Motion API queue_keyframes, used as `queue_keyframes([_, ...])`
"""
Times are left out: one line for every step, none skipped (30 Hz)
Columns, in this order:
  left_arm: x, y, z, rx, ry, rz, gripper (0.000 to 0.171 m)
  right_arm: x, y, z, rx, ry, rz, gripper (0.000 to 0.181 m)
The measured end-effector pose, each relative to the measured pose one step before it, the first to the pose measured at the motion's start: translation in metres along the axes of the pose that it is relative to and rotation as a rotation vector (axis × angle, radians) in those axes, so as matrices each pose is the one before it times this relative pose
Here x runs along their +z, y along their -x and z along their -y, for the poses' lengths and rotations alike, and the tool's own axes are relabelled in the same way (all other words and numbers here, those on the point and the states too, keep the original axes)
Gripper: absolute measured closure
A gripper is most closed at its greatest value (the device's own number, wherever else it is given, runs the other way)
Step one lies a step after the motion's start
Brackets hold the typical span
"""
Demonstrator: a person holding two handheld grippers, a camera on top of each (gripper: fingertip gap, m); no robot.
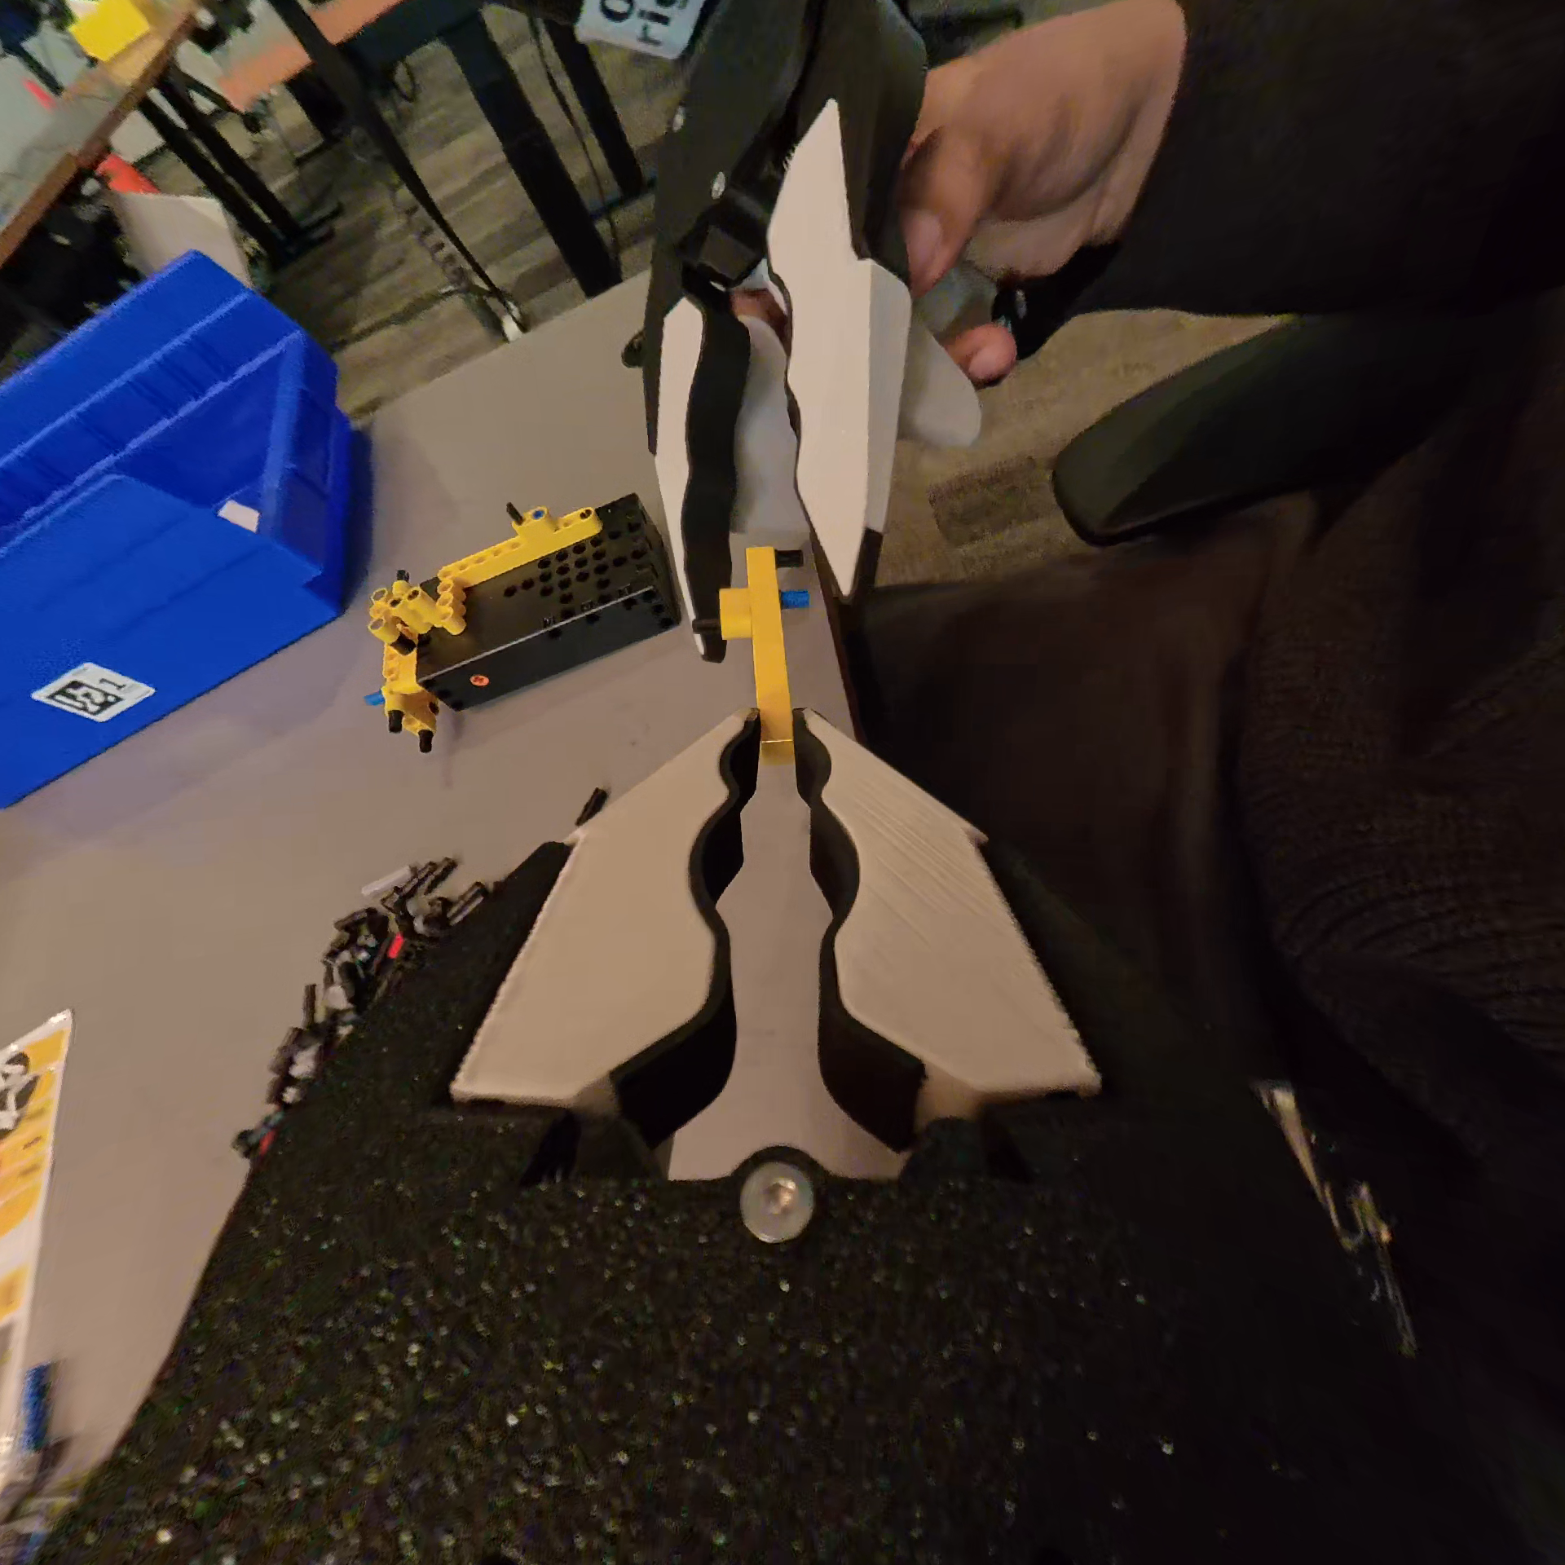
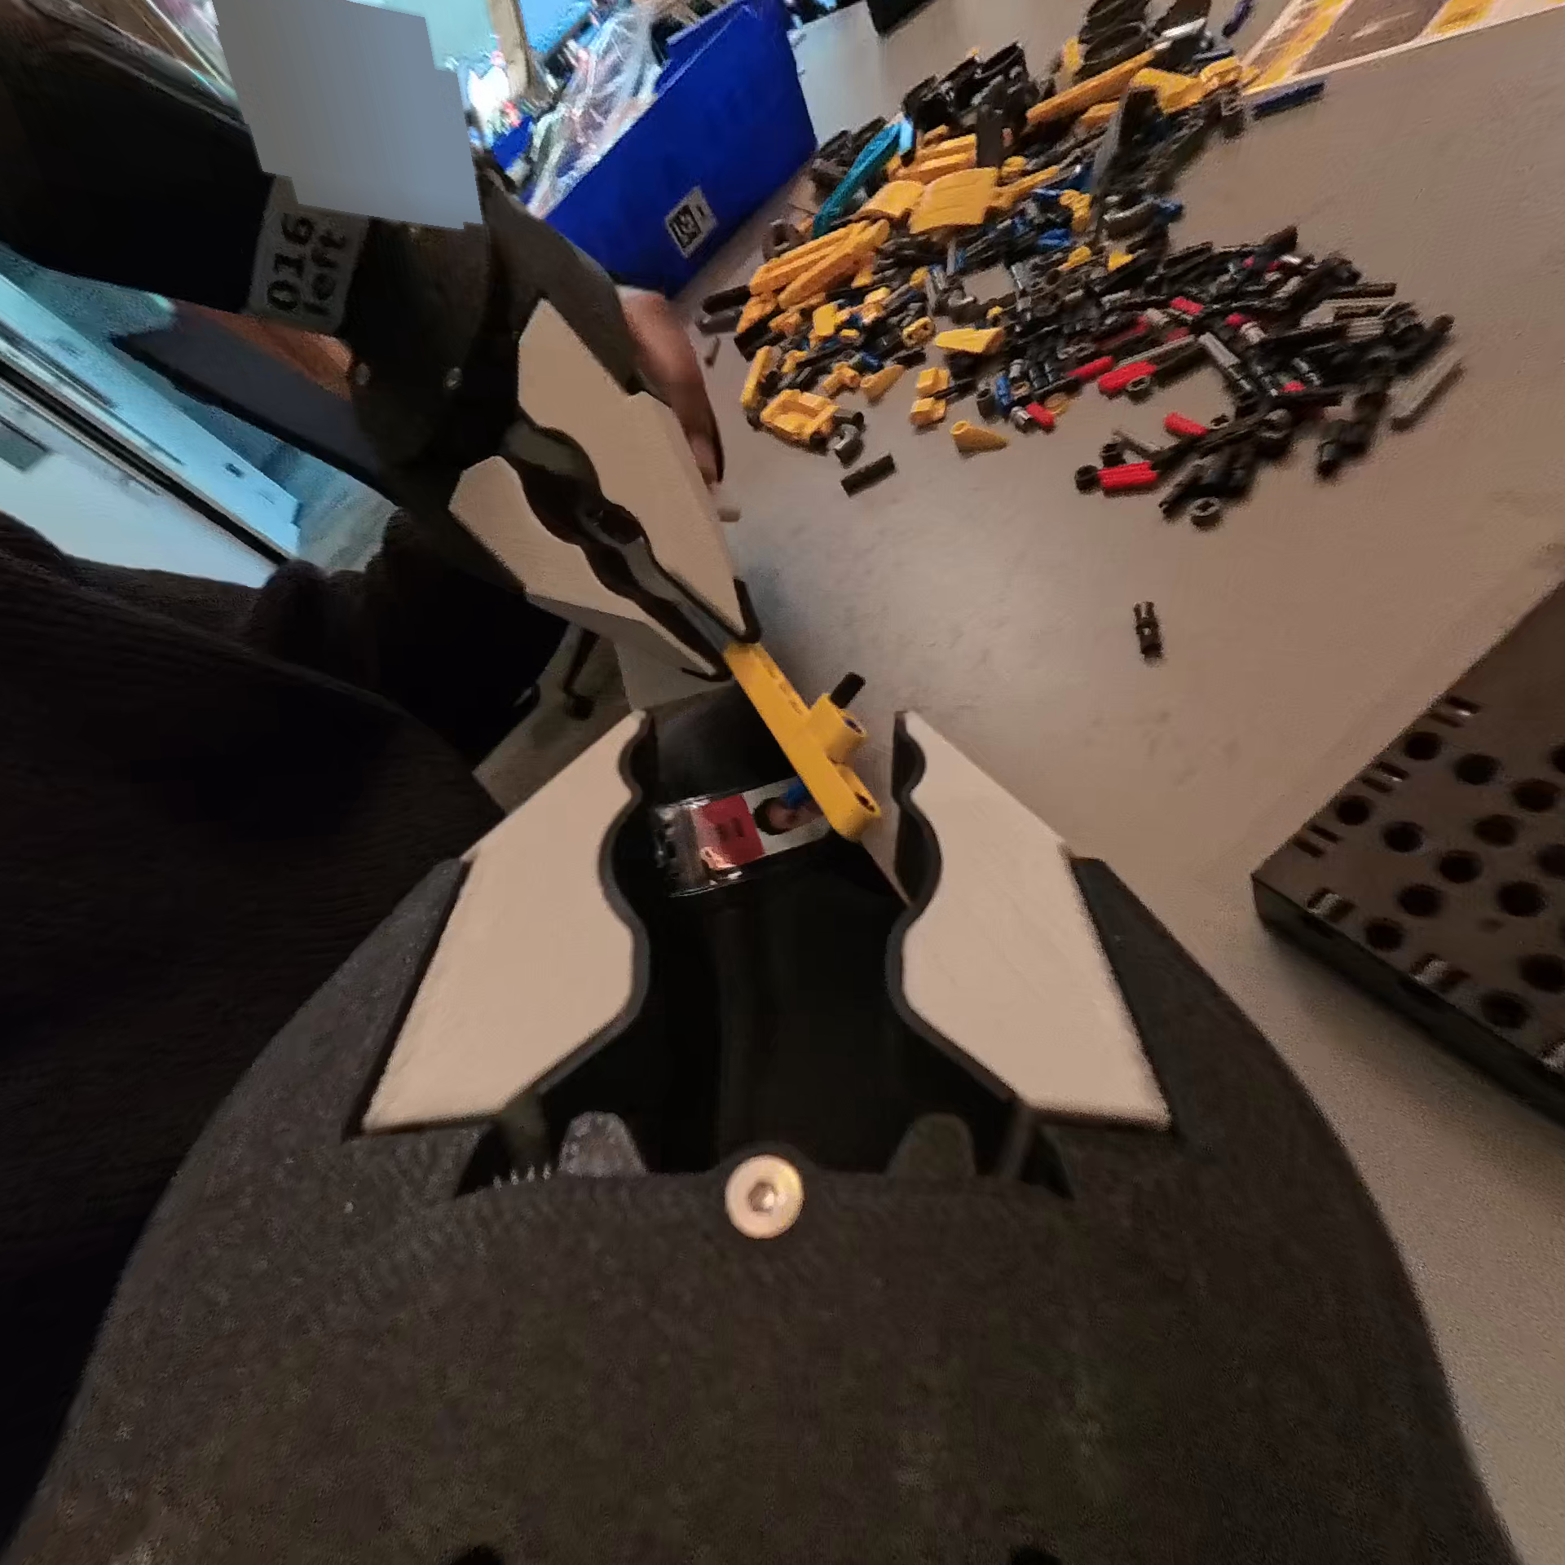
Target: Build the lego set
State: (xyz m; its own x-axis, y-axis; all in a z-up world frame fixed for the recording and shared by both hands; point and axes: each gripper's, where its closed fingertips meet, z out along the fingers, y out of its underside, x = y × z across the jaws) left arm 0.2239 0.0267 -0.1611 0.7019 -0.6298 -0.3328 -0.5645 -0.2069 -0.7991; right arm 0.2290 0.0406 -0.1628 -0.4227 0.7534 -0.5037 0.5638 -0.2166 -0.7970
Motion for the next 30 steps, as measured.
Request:
queue_keyframes([0.00084,0.00254,0.00115,0.0244,0.02498,-0.0123,0.165,-0.00209,0.00016,0.00184,0.0104,-0.0124,0.0165,0.129])
queue_keyframes([0.00105,0.00272,0.00185,0.0249,0.02104,-0.0146,0.165,-0.00287,0.00047,0.00222,0.0119,-0.0138,0.0182,0.132])
queue_keyframes([0.00142,0.00188,0.00218,0.0228,0.01593,-0.0234,0.165,-0.00348,0.00113,0.00328,0.0130,-0.0197,0.0203,0.133])
queue_keyframes([0.00194,0.00229,0.00198,0.0203,0.01228,-0.0208,0.165,-0.00405,0.00122,0.00409,0.0128,-0.0248,0.0177,0.135])
queue_keyframes([0.00258,0.00346,0.00130,0.0198,0.00990,-0.0120,0.165,-0.00460,0.00158,0.00444,0.0093,-0.0279,0.0160,0.140])
queue_keyframes([0.00339,0.00362,-0.00004,0.0167,0.01170,-0.0092,0.165,-0.00470,0.00170,0.00413,0.0049,-0.0266,0.0128,0.147])
queue_keyframes([0.00392,0.00247,-0.00015,0.0140,0.00990,-0.0111,0.165,-0.00451,0.00161,0.00353,0.0006,-0.0238,0.0080,0.155])
queue_keyframes([0.00410,0.00165,0.00065,0.0132,0.00353,-0.0099,0.165,-0.00395,-0.00067,0.00219,0.0012,-0.0169,-0.0073,0.157])
queue_keyframes([0.00380,0.00157,0.00093,0.0124,0.00197,-0.0050,0.165,-0.00321,-0.00308,-0.00031,-0.0004,-0.0013,-0.0220,0.158])
queue_keyframes([0.00396,0.00115,-0.00023,0.0097,0.00817,-0.0065,0.165,-0.00282,-0.00404,-0.00178,-0.0043,0.0060,-0.0280,0.159])
queue_keyframes([0.00391,0.00156,-0.00063,0.0096,0.00955,-0.0018,0.165,-0.00237,-0.00476,-0.00232,-0.0101,0.0076,-0.0331,0.160])
queue_keyframes([0.00346,0.00142,-0.00020,0.0092,0.00529,-0.0019,0.165,-0.00216,-0.00518,-0.00240,-0.0117,0.0074,-0.0353,0.162])
queue_keyframes([0.00314,0.00165,0.00030,0.0047,0.00186,-0.0004,0.165,-0.00231,-0.00556,-0.00235,-0.0104,0.0068,-0.0355,0.164])
queue_keyframes([0.00267,0.00269,0.00098,-0.0015,-0.00255,0.0056,0.165,-0.00236,-0.00645,-0.00199,-0.0109,0.0056,-0.0415,0.168])
queue_keyframes([0.00211,0.00389,0.00125,-0.0057,-0.00391,0.0125,0.165,-0.00219,-0.00563,-0.00235,-0.0142,0.0085,-0.0357,0.171])
queue_keyframes([0.00215,0.00401,0.00078,-0.0137,-0.00044,0.0134,0.164,-0.00157,-0.00347,-0.00207,-0.0107,0.0085,-0.0219,0.171])
queue_keyframes([0.00187,0.00295,0.00150,-0.0235,-0.00222,0.0068,0.164,-0.00136,-0.00288,-0.00060,-0.0102,-0.0013,-0.0217,0.172])
queue_keyframes([0.00198,0.00435,0.00115,-0.0237,-0.00044,0.0163,0.164,-0.00097,-0.00255,-0.00107,-0.0085,0.0006,-0.0210,0.173])
queue_keyframes([0.00170,0.00495,0.00063,-0.0177,-0.00011,0.0219,0.164,-0.00091,-0.00319,-0.00201,-0.0086,0.0071,-0.0241,0.174])
queue_keyframes([0.00127,0.00411,0.00082,-0.0126,-0.00861,0.0179,0.164,-0.00098,-0.00313,-0.00111,-0.0101,-0.0001,-0.0246,0.174])
queue_keyframes([0.00208,0.00099,-0.00026,-0.0211,-0.00650,-0.0079,0.165,-0.00102,-0.00295,-0.00016,-0.0031,-0.0081,-0.0218,0.174])
queue_keyframes([0.00309,0.00135,-0.00171,-0.0315,0.00329,-0.0089,0.165,-0.00067,-0.00168,-0.00088,0.0029,-0.0025,-0.0103,0.174])
queue_keyframes([0.00270,0.00312,-0.00155,-0.0196,-0.00075,0.0038,0.165,-0.00026,-0.00085,-0.00196,0.0024,0.0065,-0.0030,0.174])
queue_keyframes([0.00177,0.00402,-0.00060,-0.0098,-0.00700,0.0120,0.165,-0.00012,-0.00128,-0.00221,0.0009,0.0087,-0.0046,0.174])
queue_keyframes([0.00108,0.00382,-0.00028,-0.0113,-0.00535,0.0082,0.165,-0.00035,-0.00235,-0.00072,-0.0030,-0.0002,-0.0132,0.174])
queue_keyframes([0.00074,0.00489,-0.00017,-0.0193,-0.00249,0.0122,0.165,-0.00105,-0.00370,0.00001,-0.0056,-0.0045,-0.0220,0.174])
queue_keyframes([0.00031,0.00437,0.00012,-0.0223,-0.00407,0.0084,0.164,-0.00138,-0.00437,-0.00008,-0.0055,-0.0014,-0.0261,0.174])
queue_keyframes([0.00003,0.00219,0.00075,-0.0222,-0.01081,-0.0049,0.164,-0.00176,-0.00456,0.00081,-0.0080,-0.0072,-0.0286,0.174])
queue_keyframes([0.00004,0.00193,0.00129,-0.0256,-0.01580,-0.0064,0.160,-0.00221,-0.00386,0.00207,-0.0101,-0.0175,-0.0264,0.174])
queue_keyframes([0.00025,0.00307,0.00180,-0.0218,-0.01902,0.0008,0.143,-0.00148,-0.00257,0.00063,-0.0083,-0.0090,-0.0192,0.174])
